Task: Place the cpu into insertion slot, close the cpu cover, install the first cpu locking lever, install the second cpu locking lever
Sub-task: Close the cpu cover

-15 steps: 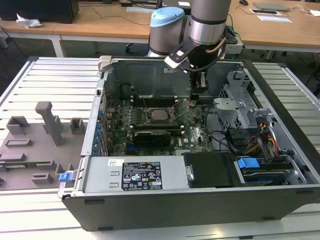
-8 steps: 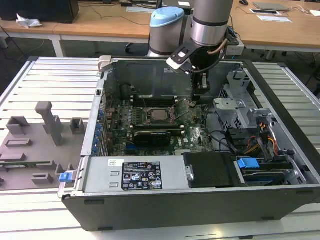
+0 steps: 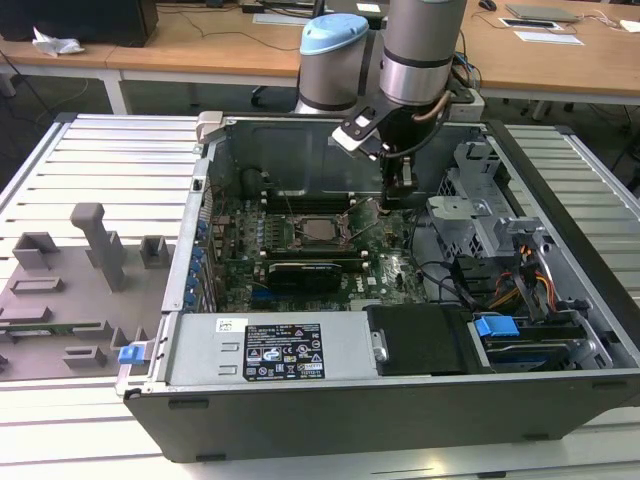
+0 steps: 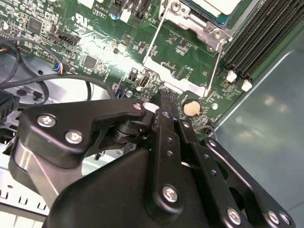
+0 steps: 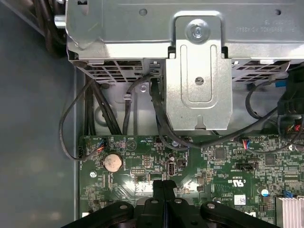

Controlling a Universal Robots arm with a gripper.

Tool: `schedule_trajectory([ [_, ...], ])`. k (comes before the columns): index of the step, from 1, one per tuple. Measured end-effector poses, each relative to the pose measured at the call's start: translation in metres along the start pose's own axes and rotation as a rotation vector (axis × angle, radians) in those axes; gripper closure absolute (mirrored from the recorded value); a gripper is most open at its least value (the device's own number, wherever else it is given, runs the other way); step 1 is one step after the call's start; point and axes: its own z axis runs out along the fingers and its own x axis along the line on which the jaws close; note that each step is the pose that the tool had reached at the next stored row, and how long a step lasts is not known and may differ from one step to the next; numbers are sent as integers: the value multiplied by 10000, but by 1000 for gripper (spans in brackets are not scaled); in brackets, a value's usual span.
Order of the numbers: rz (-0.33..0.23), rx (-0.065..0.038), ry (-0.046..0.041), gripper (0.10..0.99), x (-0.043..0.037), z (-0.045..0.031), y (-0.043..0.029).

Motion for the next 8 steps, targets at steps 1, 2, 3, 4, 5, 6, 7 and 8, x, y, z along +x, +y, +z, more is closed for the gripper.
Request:
schedule_trajectory([
  [1,0,0,-1,980,0,13,1],
  [2,2,0,1,980,0,32,1],
  [3,2,0,0,980,0,45,1],
  [4,1,1,-1,980,0,62,0],
  [5,0,1,0,980,0,73,0],
  [6,0,1,0,980,0,80,0],
  [7,0,1,0,980,0,94,-1],
  [8,0,1,-1,980,0,97,-1],
])
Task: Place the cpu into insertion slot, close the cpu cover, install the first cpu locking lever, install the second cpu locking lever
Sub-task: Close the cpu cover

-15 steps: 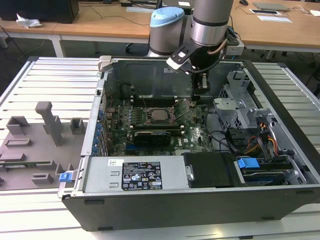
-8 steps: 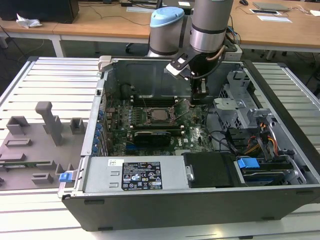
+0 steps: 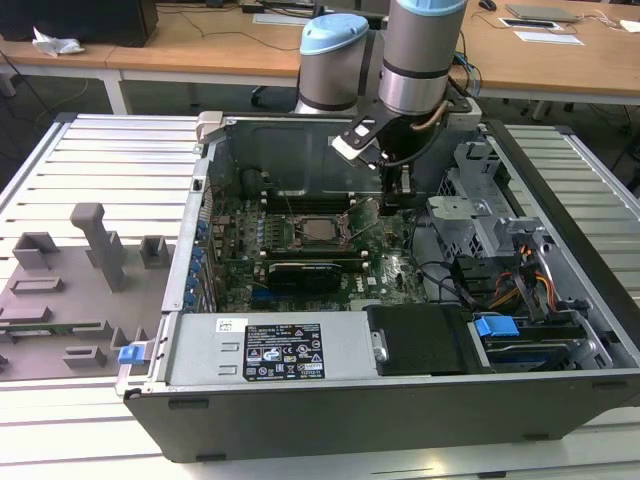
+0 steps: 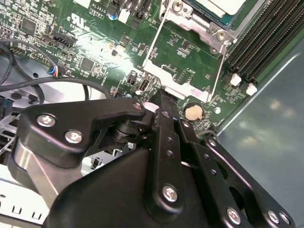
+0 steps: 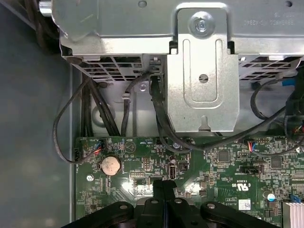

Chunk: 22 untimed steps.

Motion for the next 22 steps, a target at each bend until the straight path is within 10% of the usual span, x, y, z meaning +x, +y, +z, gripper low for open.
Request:
schedule_trajectory([
  [1,3,468,50,980,0,5,3],
  [5,8,1258,150,980,0,13,11],
  [10,10,1972,234,980,0,20,17],
  [14,17,2731,296,980,0,27,23],
  [22,19,2881,300,980,4,26,13],
])
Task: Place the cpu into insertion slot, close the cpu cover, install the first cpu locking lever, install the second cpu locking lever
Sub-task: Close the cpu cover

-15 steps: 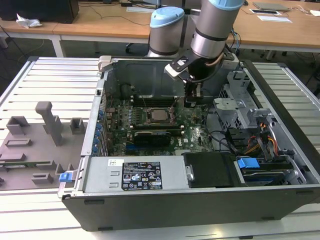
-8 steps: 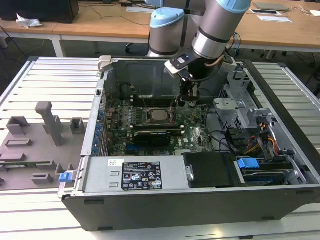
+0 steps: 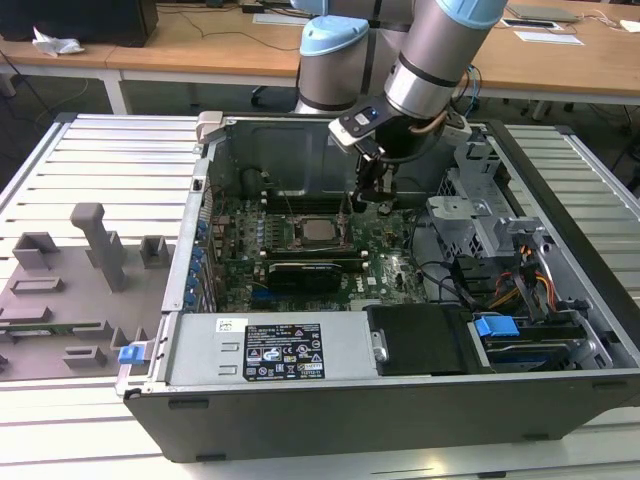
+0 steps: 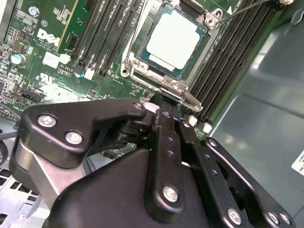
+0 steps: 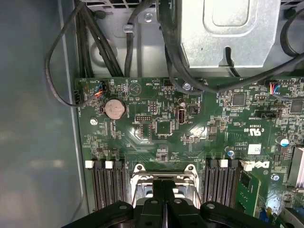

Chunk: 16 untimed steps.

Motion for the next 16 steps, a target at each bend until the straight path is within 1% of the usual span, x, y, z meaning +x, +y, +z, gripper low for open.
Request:
schedule_trajectory([
  [7,0,0,1,980,13,17,-67],
  [11,0,-3,1,980,22,32,-129],
  [13,0,-11,1,980,23,36,-144],
  [15,-1,-37,1,980,24,41,-166],
  [16,-4,-83,2,980,25,47,-190],
])
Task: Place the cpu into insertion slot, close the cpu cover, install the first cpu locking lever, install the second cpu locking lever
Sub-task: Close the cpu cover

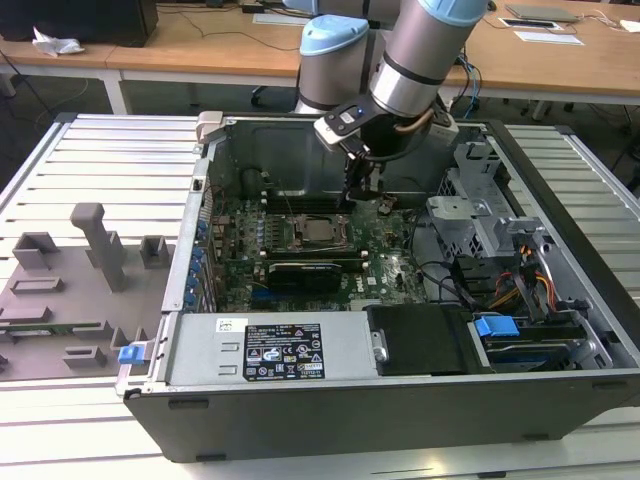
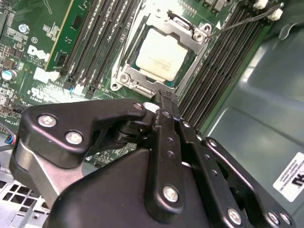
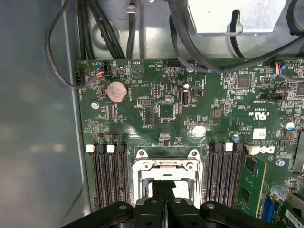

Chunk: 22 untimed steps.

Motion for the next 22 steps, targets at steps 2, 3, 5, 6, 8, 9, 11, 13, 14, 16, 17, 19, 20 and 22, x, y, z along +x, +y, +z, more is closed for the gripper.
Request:
schedule_trajectory([
  [2,-8,-339,-10,980,-1,27,-91],
  [3,-9,-458,-13,980,-1,34,-114],
  [5,-17,-690,-14,980,-2,47,-156],
  [6,-19,-812,-13,980,-3,52,-176],
  [8,-31,-1135,-6,980,-3,64,-218],
  [9,-36,-1291,-3,980,-3,69,-237],
  [11,-45,-1601,1,980,-4,79,-283],
  [13,-54,-1876,6,980,-6,97,-352],
  [14,-58,-1939,9,980,-6,106,-383],
  [16,-57,-1988,5,980,-8,122,-439],
  [17,-60,-2014,3,980,-9,136,-480],
  [19,-59,-2046,5,980,-10,156,-520],
  [20,-60,-2059,6,980,-11,168,-539],
  [22,-66,-2089,3,980,-16,191,-573],
])
